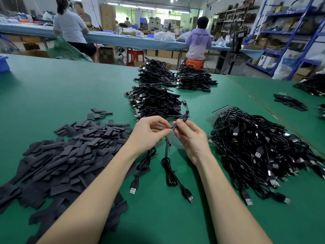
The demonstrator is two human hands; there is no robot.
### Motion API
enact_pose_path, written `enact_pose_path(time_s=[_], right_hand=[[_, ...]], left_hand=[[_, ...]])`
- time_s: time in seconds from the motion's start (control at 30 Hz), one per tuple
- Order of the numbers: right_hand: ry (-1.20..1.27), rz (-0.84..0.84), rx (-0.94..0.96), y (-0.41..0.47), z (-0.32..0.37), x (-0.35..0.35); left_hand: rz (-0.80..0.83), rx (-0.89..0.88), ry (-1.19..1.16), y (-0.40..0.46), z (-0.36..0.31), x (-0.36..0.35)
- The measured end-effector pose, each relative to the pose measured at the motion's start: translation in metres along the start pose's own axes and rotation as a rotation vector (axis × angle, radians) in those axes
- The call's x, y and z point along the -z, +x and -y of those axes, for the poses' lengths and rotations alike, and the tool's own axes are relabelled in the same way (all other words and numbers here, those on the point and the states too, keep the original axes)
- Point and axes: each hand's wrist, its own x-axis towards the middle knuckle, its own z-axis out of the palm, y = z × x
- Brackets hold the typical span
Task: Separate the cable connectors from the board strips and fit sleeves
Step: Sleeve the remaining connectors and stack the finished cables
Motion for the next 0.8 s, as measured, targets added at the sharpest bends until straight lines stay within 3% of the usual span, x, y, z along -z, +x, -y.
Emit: enact_pose_path(time_s=[0.53, 0.8], right_hand=[[-0.058, 0.061, -0.028, -0.003, 0.002, -0.001], [0.059, -0.021, -0.015, -0.001, 0.001, 0.000]], left_hand=[[-0.030, -0.031, 0.005, 0.000, 0.001, 0.002], [-0.054, -0.103, 0.069, -0.002, -0.004, -0.009]])
